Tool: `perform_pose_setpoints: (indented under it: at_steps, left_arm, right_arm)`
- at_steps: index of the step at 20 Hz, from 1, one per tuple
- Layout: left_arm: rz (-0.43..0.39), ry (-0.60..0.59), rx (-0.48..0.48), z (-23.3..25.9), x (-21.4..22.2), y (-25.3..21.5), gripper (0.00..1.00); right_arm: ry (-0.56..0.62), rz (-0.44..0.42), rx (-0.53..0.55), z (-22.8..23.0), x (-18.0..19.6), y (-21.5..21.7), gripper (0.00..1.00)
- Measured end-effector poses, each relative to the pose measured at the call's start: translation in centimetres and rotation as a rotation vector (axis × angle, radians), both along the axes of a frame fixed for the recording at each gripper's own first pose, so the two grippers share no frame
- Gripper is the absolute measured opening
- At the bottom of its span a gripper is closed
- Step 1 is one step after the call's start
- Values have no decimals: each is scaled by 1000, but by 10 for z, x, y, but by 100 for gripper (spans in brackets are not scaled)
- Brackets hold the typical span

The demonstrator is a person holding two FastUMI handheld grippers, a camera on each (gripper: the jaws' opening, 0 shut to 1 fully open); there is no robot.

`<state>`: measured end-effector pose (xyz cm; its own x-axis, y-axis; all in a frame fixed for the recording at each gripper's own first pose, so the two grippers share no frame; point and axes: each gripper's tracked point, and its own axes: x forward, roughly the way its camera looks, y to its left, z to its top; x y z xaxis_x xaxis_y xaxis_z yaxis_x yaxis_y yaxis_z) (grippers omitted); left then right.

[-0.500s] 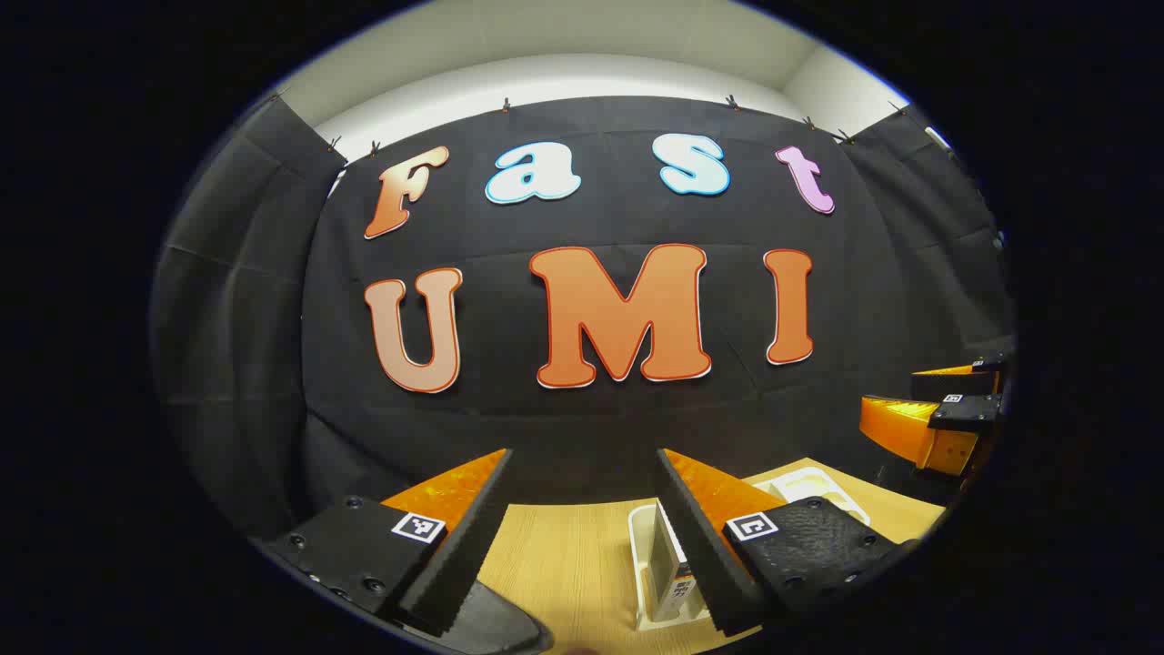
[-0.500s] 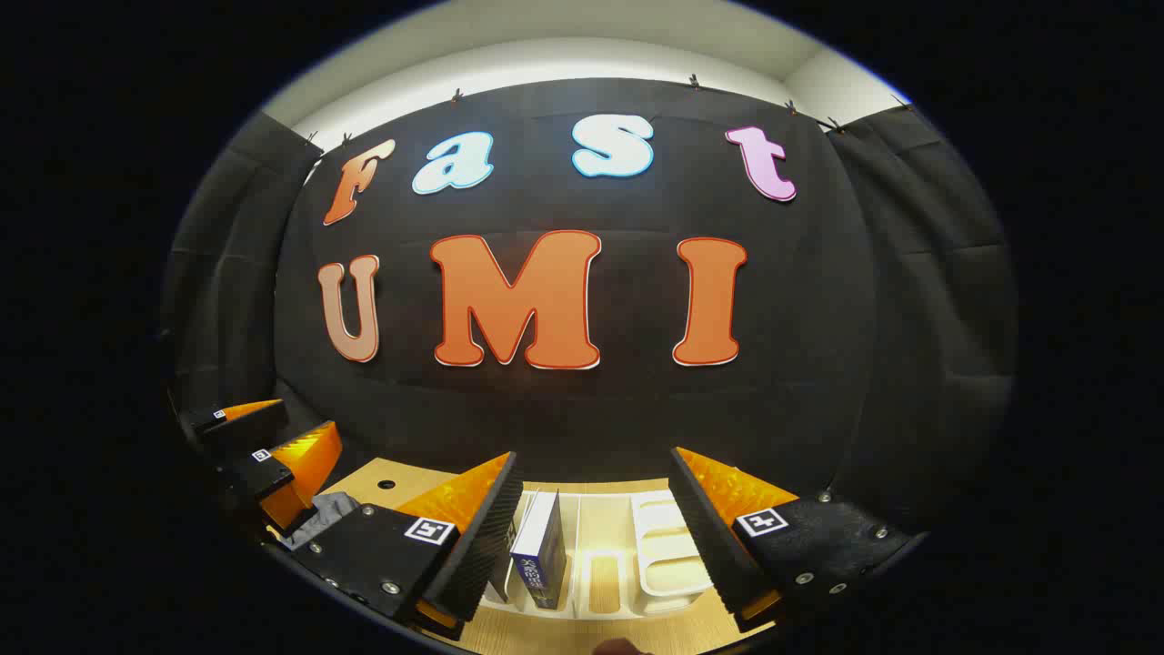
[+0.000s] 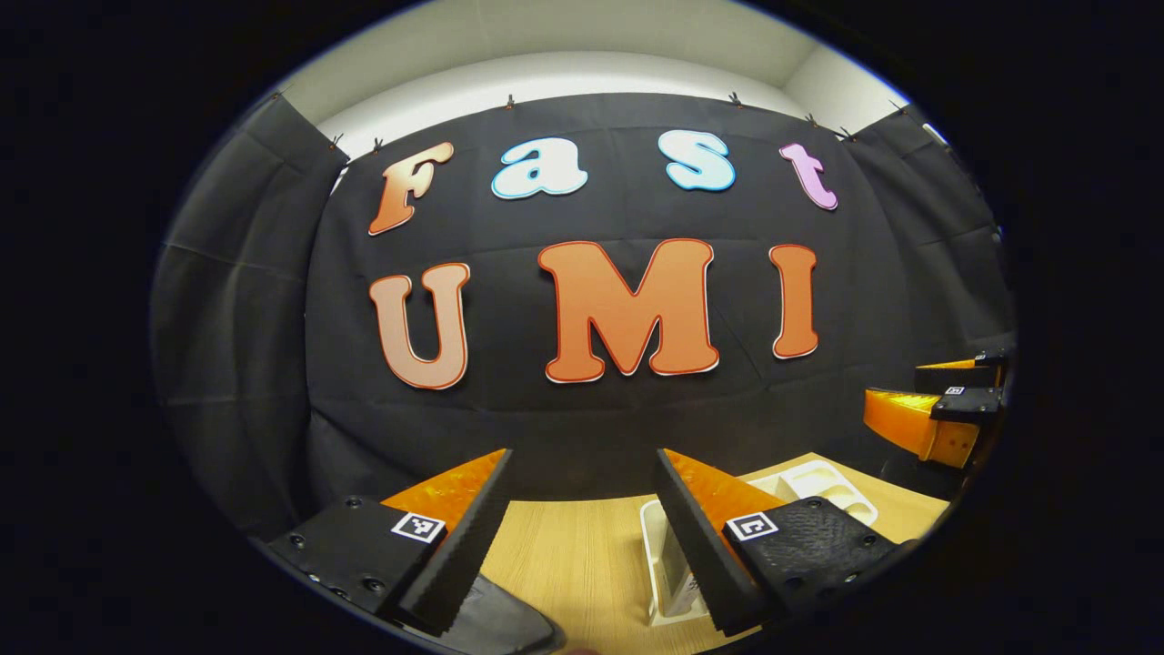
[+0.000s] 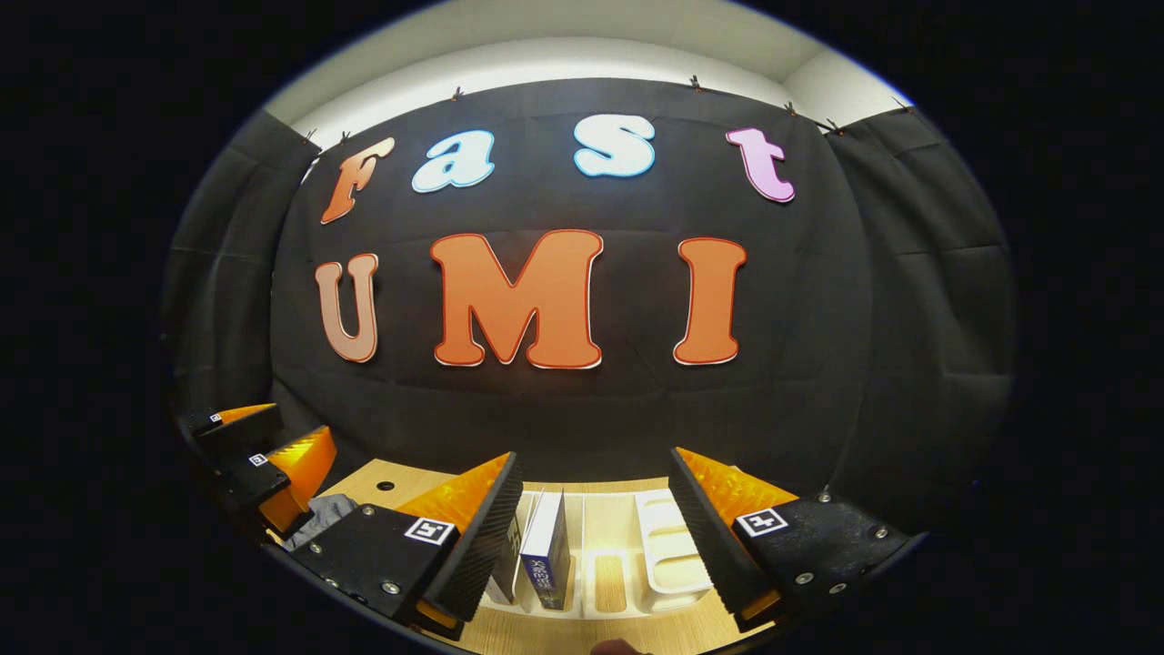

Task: Open the schoolbag, grab two books from the bookshelf and put them into the schoolbag.

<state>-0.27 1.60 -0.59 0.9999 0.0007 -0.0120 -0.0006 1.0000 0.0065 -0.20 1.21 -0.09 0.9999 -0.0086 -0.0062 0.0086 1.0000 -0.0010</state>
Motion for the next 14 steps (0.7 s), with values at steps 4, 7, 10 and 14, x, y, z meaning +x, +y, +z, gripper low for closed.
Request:
perform_pose_setpoints:
  at_steps: [4,7,10,14]
  left_arm:
    - [1,-5,8,2,-1,3,96]
    - [3,-6,13,1,-2,5,96]
    - [3,-11,21,3,-3,7,99]
    - [10,-30,39,7,-6,11,99]
  right_arm:
    - [0,1,-1,0,-1,3,97]
    - [4,3,-6,-1,-3,5,97]
    - [6,7,-10,-1,-2,6,97]
    - [7,13,-10,0,-3,9,97]
